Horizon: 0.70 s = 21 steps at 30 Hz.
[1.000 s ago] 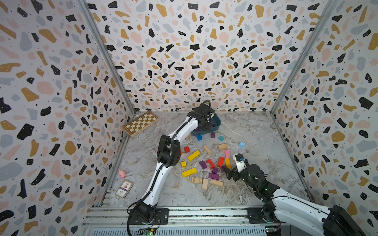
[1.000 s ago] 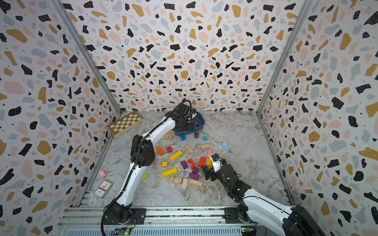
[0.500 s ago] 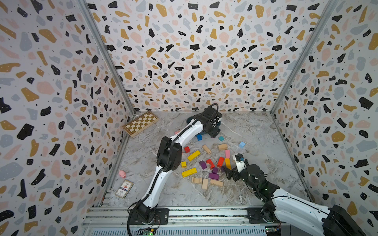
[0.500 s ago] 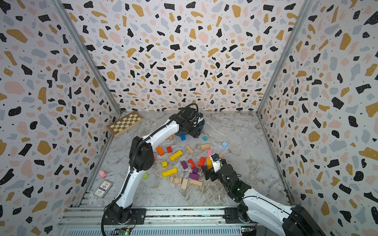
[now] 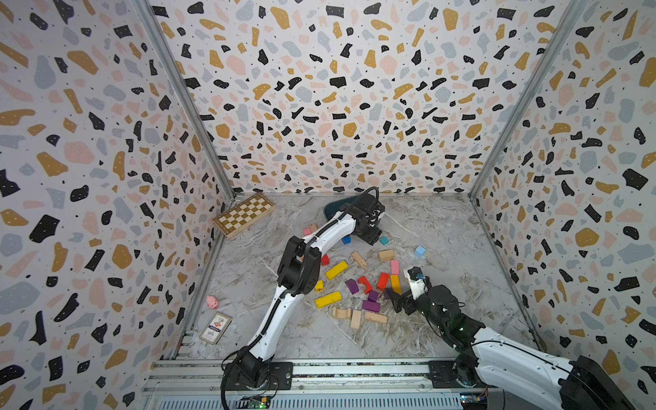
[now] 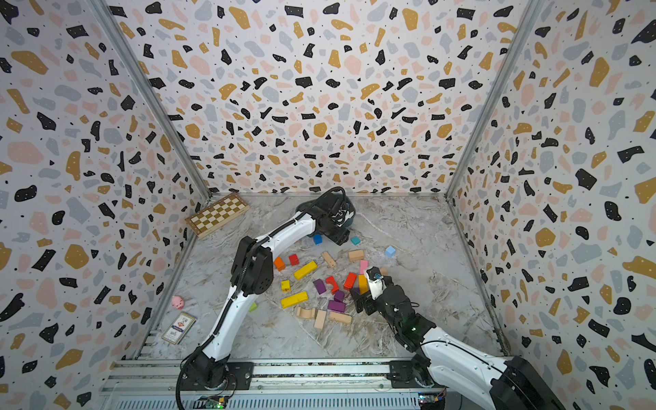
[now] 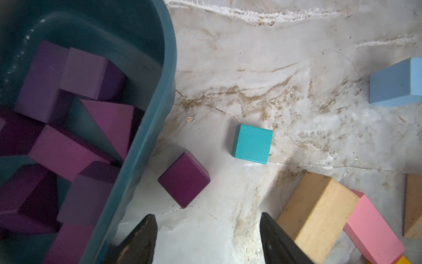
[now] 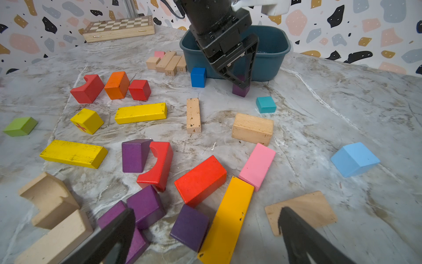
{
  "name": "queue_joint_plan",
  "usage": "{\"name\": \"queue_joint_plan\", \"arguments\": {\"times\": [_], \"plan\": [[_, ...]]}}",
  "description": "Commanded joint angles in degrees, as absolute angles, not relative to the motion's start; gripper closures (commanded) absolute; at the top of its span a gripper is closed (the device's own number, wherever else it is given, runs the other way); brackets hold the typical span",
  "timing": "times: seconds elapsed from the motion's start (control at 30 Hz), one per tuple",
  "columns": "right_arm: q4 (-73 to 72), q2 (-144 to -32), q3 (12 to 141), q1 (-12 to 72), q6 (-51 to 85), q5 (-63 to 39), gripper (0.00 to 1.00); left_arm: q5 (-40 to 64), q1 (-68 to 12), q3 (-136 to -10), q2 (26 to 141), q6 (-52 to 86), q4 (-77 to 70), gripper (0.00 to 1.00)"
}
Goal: Pick purple bricks into the storage bin
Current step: Pick up the building block from the center of the board.
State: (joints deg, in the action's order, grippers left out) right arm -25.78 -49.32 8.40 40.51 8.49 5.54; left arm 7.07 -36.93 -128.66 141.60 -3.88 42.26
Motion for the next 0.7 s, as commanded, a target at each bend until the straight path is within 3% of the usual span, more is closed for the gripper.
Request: {"name": "queue_joint_plan", "arguments": {"times": [0.0, 0.67], "plan": [[-26.7, -48.6, 8.8, 40.7, 8.0, 5.5, 0.00, 8.0, -37.0, -130.6, 142.2, -3.3, 42.1, 0.30], [-26.7, -48.4, 8.7, 40.7, 8.0, 5.7, 0.00, 5.4, -36.3, -138.3, 149.5, -4.9, 43.6, 0.34]]}}
